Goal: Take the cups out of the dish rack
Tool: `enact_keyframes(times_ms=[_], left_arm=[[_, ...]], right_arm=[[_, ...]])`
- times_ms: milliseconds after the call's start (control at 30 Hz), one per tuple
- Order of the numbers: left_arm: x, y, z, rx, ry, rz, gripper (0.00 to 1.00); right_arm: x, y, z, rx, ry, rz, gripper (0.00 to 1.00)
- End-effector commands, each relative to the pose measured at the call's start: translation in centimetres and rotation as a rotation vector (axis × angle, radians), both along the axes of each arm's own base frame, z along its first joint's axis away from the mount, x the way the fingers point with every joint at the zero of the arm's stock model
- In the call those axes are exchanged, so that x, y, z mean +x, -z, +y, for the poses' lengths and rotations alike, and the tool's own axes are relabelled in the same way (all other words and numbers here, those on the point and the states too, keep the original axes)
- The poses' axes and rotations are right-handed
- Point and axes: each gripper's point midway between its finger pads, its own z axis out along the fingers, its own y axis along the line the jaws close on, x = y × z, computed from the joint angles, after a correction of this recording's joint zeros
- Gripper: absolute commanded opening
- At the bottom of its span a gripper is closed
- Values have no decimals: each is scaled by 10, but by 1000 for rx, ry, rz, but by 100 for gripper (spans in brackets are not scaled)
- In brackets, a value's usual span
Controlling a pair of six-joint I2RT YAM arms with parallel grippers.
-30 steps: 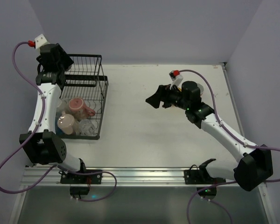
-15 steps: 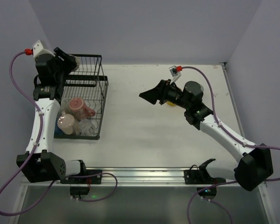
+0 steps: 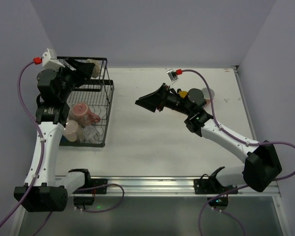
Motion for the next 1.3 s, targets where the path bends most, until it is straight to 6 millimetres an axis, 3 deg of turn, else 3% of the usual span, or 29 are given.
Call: enact_keyframes(times_ms=[0,33,133,200,433,933,1100,1267], left_arm=[[-22,-20,-42,-79,176,-84,0],[-31,-26,-61,-90,230,-108,0],[-47,-23,-90,-151,317,-105,0],[-59,-29,-100,-183,363,-151,0],[-86,-27,-117,-300,446,-192,0],[-108,-9,-175,-387,597,-167,0],[-112,-10,-182,-425,605,-178,0],[-113,-10,-180,-456,590,-189,0]], right_arm=[[-9,-49,2,105,-4,-128,77],[-10,-51,3,106,-2,-141,77],[-13,-56,6,110,-3,-175,77],[-13,-56,6,107,2,-184,76],[-10,-54,6,96,14,-215,69],[-2,-63,21,60,3,-256,60],[-4,-56,21,78,-10,-245,45],[-7,-48,20,81,-17,-244,44]])
